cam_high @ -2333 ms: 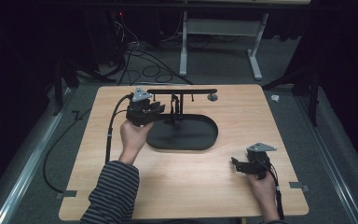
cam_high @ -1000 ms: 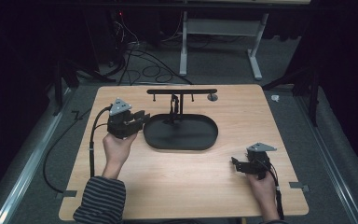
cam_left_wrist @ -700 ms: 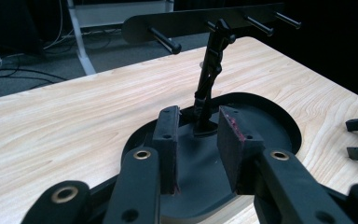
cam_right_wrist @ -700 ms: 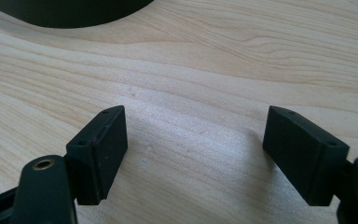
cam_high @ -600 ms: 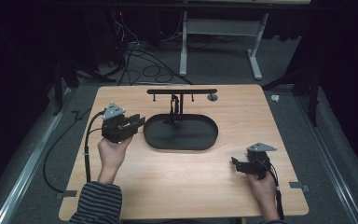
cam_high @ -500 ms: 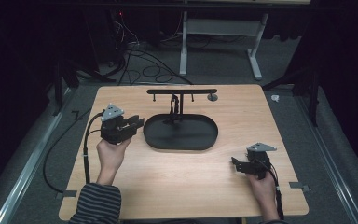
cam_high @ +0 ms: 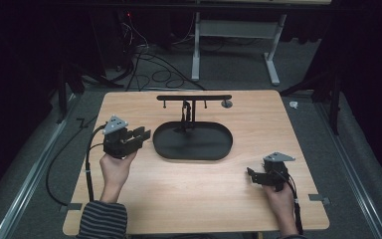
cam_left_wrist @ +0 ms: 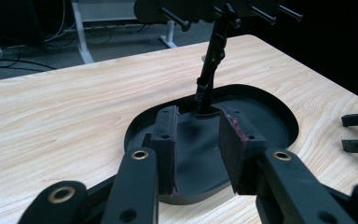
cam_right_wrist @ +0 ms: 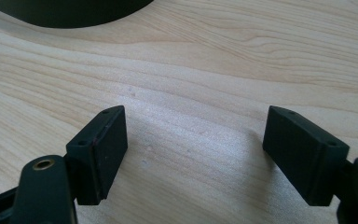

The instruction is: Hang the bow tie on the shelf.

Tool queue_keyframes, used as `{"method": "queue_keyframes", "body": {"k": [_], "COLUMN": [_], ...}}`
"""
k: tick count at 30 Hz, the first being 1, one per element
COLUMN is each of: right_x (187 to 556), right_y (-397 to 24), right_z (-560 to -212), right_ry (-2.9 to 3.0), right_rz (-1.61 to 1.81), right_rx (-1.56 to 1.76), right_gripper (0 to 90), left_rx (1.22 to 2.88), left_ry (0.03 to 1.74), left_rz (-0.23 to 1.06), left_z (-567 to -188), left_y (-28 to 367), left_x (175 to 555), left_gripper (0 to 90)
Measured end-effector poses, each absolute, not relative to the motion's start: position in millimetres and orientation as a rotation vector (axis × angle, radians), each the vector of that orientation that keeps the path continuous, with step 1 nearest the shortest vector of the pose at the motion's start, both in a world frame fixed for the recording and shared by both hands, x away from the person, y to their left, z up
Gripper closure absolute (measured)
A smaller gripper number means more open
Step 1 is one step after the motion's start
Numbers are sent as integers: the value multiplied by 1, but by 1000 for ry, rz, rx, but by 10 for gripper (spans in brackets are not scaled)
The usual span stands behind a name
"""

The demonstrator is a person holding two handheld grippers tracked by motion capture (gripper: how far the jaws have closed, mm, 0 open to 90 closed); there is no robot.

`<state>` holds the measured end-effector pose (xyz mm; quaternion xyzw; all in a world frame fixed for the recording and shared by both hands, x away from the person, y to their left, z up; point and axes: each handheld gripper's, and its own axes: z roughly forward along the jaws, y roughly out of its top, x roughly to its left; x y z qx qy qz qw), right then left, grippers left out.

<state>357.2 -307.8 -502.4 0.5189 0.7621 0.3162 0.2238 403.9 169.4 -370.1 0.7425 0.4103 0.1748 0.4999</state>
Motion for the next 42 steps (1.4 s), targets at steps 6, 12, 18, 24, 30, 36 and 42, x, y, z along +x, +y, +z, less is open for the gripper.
{"method": "queue_keyframes", "body": {"k": [6,12,18,24,30,36,42], "right_x": [357,357,357,357,357,357,357], "right_y": [-308,-308,-308,-308,-308,-308,-308], "right_z": [-502,-502,-502,-502,-502,-502,-502], "right_ry": [2103,2103,2103,2103,2103,2103,2103], "right_rz": [873,873,872,873,873,873,873], "right_rx": [1432,1432,1432,1432,1432,1432,1432], "right_gripper": [229,229,229,229,229,229,229], "left_rx": [1801,1797,1788,1789,1785,1785,1770], "left_ry": [991,997,1003,1008,1009,1017,1018], "left_rz": [430,428,433,431,437,435,434], "left_z": [-370,-372,-372,-373,-374,-375,-376], "left_y": [170,173,176,178,180,183,186], "left_x": [400,396,392,387,382,377,372], "left_gripper": [669,657,646,637,629,624,619]}}
